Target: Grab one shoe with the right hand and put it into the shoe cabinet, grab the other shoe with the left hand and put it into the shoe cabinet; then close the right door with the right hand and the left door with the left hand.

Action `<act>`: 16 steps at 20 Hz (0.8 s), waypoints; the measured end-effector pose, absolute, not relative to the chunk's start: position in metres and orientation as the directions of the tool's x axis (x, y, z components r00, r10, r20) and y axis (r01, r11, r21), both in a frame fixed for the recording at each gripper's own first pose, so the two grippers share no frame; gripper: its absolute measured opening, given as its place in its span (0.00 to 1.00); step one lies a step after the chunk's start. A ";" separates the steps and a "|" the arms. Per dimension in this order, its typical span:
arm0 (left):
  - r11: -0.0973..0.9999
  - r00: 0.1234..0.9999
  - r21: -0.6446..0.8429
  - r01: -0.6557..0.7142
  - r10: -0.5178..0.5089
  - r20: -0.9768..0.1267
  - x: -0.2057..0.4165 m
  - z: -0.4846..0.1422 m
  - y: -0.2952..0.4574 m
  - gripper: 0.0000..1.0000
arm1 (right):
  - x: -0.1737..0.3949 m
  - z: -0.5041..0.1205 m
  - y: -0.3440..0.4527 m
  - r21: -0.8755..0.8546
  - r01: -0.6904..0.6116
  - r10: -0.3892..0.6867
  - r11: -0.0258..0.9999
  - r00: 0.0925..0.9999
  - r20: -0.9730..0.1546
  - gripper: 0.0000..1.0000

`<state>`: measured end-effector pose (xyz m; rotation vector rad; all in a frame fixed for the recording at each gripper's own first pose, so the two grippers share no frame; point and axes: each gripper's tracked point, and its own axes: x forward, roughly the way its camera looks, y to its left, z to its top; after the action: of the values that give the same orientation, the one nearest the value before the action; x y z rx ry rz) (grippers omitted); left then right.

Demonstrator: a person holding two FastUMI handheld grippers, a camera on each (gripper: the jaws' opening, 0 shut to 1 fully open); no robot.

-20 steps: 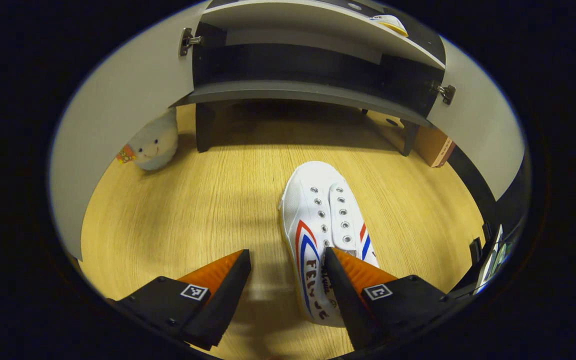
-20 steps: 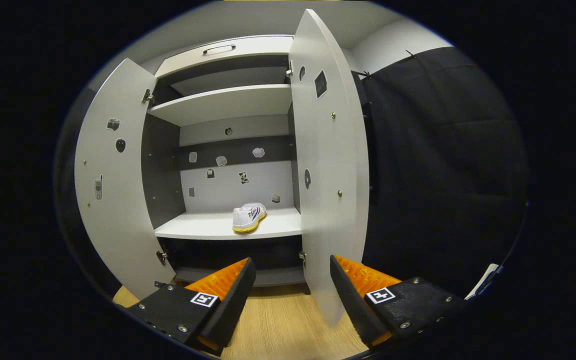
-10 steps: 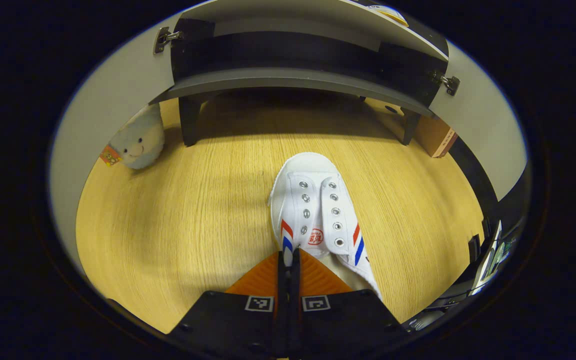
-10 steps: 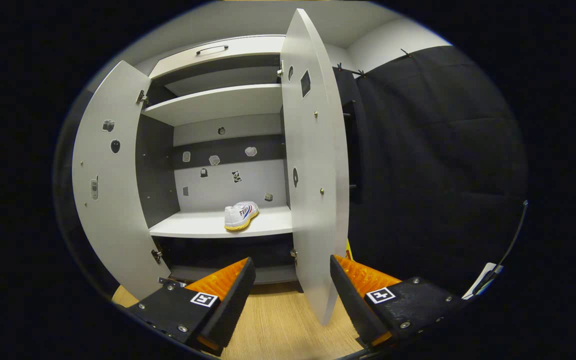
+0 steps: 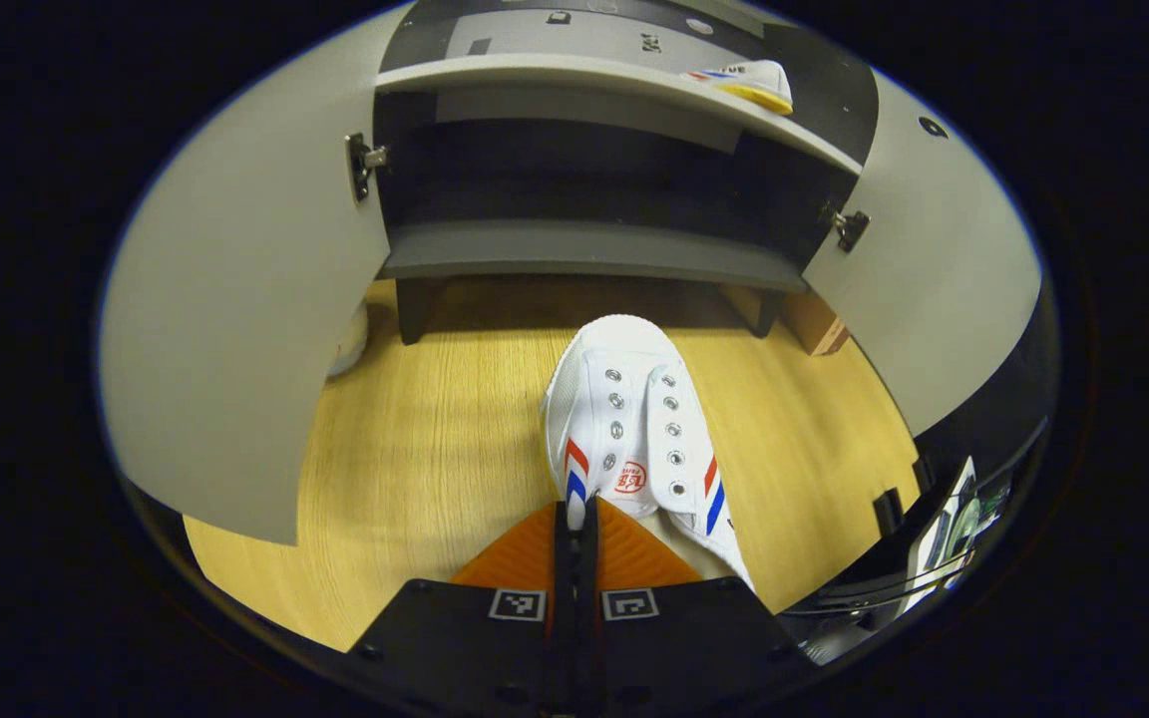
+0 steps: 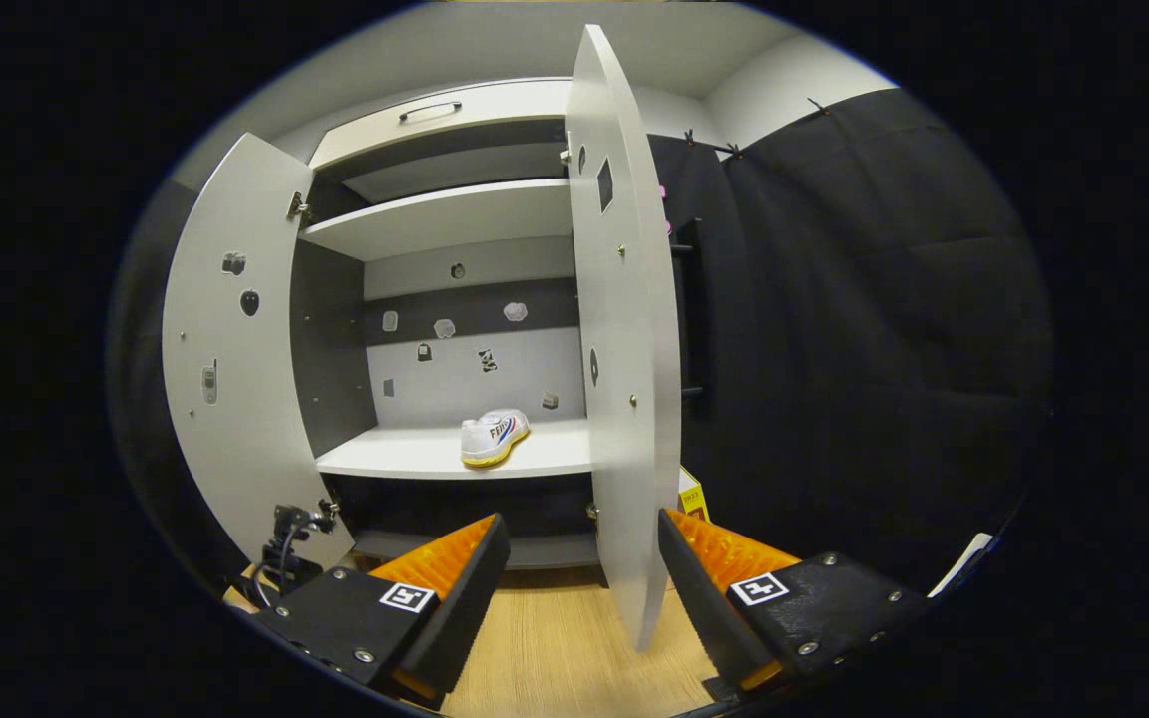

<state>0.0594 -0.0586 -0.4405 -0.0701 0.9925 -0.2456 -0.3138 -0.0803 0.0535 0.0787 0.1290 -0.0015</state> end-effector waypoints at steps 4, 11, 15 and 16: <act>0.971 0.590 -0.201 0.126 -0.236 -0.772 0.058 -0.438 -0.058 0.07 | -0.323 0.062 -0.084 0.049 -0.081 0.086 0.995 0.991 -0.104 0.92; 0.971 0.677 -0.177 0.164 -0.241 -0.695 0.062 -0.444 -0.061 0.05 | -0.343 0.057 -0.101 0.066 -0.132 0.138 0.989 0.985 -0.098 0.92; 0.966 0.686 -0.187 0.179 -0.259 -0.680 0.065 -0.444 -0.061 0.07 | -0.347 0.055 -0.115 0.062 -0.099 0.104 0.993 0.990 -0.092 0.92; 0.967 0.683 -0.185 0.178 -0.256 -0.684 0.063 -0.444 -0.062 0.07 | -0.347 0.055 -0.119 0.068 -0.086 0.093 0.994 0.991 -0.095 0.92</act>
<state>0.0627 -0.0619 -0.4435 -0.1063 0.7818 -0.2438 -0.3473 -0.1194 0.0546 0.0640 0.0980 0.0899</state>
